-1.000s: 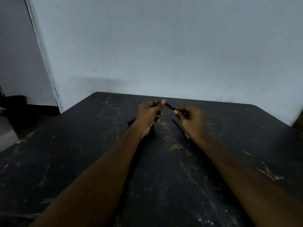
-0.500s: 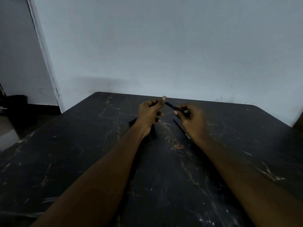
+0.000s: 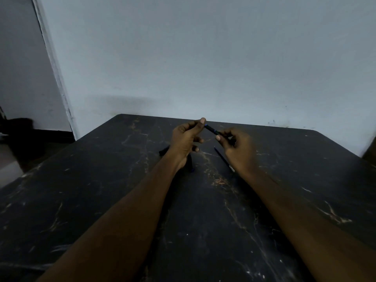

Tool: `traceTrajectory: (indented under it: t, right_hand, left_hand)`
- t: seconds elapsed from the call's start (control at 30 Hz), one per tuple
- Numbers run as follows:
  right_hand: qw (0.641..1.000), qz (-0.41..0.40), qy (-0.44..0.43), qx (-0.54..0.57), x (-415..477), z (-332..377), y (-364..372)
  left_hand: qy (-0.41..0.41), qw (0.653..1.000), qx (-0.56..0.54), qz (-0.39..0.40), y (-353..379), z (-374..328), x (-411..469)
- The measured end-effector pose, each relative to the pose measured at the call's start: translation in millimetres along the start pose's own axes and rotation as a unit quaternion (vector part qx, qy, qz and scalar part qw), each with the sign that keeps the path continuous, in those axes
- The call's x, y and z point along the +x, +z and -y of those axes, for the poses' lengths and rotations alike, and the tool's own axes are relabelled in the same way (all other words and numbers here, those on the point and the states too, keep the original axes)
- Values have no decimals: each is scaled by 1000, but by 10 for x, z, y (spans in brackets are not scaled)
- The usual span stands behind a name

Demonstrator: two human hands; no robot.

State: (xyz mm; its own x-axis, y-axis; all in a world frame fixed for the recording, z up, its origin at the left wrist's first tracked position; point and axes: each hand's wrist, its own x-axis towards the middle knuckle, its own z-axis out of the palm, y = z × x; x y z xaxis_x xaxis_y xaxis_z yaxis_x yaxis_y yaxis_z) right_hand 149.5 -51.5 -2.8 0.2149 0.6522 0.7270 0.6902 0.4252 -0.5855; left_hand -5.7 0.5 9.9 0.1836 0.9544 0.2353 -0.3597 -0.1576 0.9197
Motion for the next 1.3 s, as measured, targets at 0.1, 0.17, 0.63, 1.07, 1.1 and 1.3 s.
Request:
traceTrajectory:
  t: [0.1,0.17,0.63,1.07,1.1,1.3]
  right_hand:
    - [1000,1,-10,-5,5,-9,1]
    - [1000,-3,-18,-12,6,-9,-1]
    - [1000,3,12,-6,-3,37,-7]
    - [1000,25,-1,-4,-1,111,-20]
    - [1000,30,1,-6,1,116,-14]
    - [999,16,-9,-29,-18,132,24]
  left_hand:
    - [4,999,30,-18,2,7,-7]
    - [10,998,53,-23,1,18,-11]
    - [-2,1000,18,18,0,-13,-26]
    - [17,999,33,3,-5,-12,-32]
    - [18,999,29,2,-7,-14,-34]
    - [14,1000,8,3,12,-28,-54]
